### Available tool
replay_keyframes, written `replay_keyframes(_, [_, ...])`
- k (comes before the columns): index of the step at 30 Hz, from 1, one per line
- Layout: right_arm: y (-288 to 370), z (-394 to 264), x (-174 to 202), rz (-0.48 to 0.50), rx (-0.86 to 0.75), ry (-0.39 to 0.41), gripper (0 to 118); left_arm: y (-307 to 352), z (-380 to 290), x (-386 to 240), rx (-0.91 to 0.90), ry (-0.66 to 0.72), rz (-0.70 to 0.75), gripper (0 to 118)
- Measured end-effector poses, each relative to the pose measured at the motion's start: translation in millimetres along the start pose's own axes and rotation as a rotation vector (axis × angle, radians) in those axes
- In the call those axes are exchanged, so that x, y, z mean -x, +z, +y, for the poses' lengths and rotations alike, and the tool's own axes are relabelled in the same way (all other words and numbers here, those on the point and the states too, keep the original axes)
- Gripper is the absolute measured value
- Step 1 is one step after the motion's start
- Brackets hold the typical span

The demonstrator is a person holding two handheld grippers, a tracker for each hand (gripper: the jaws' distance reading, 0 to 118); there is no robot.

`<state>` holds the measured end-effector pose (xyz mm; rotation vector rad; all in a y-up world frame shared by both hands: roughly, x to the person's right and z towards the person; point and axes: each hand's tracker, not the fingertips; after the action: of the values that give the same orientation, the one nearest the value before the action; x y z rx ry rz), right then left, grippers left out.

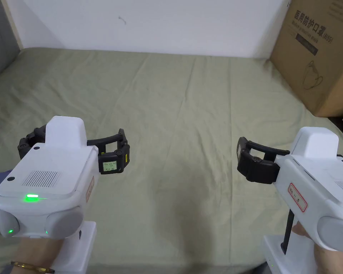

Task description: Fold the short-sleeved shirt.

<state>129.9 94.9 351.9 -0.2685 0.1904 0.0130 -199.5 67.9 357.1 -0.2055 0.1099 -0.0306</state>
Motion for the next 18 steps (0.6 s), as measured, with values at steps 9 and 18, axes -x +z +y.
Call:
replay_keyframes(9, [0.1,0.4,-0.2,-0.002,-0.004,-0.014,118,4.5,0.1,-2.2,-0.012,-0.01,0.002,118])
replay_keyframes(18, [-1.2,1.4,1.0,0.009,-0.006,-0.015,118,3.6,-1.0,-4.2,-0.013,-0.021,-0.003,118])
